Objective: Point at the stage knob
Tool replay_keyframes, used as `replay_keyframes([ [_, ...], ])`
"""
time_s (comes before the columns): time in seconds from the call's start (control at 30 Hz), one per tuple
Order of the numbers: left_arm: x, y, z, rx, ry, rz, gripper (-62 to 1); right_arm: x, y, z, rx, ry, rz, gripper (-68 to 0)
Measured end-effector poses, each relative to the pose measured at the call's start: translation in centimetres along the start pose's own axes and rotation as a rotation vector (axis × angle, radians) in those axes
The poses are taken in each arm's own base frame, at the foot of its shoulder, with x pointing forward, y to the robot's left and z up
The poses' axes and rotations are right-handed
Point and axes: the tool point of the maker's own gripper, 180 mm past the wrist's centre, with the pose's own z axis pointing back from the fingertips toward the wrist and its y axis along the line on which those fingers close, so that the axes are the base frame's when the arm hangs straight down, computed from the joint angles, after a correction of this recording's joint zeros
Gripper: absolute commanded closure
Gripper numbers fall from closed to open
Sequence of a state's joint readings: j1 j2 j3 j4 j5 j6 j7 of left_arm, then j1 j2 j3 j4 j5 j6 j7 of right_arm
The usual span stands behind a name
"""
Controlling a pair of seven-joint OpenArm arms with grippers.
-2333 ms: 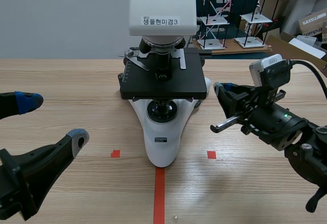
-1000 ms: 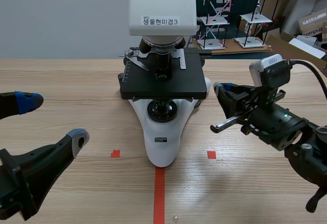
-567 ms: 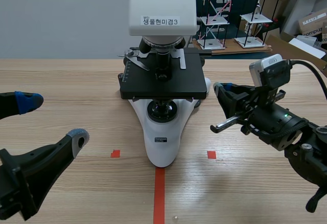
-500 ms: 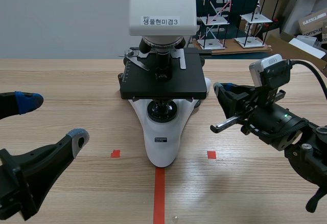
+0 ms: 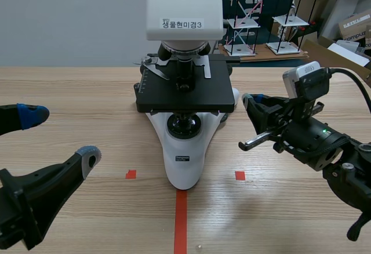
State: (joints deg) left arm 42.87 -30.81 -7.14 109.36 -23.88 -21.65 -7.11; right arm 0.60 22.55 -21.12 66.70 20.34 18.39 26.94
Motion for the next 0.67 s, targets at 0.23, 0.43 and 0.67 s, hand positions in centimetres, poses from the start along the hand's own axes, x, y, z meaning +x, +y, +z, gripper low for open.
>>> replay_keyframes([
  [0.23,0.00,0.00,0.00,0.000,0.000,0.000,-62.3,0.00,0.00,0.00,0.000,0.000,0.000,-1.1],
  [0.43,0.00,0.00,0.00,0.000,0.000,0.000,-62.3,0.00,0.00,0.00,0.000,0.000,0.000,-1.1],
  [0.67,0.00,0.00,0.00,0.000,0.000,0.000,-62.3,0.00,0.00,0.00,0.000,0.000,0.000,-1.1],
])
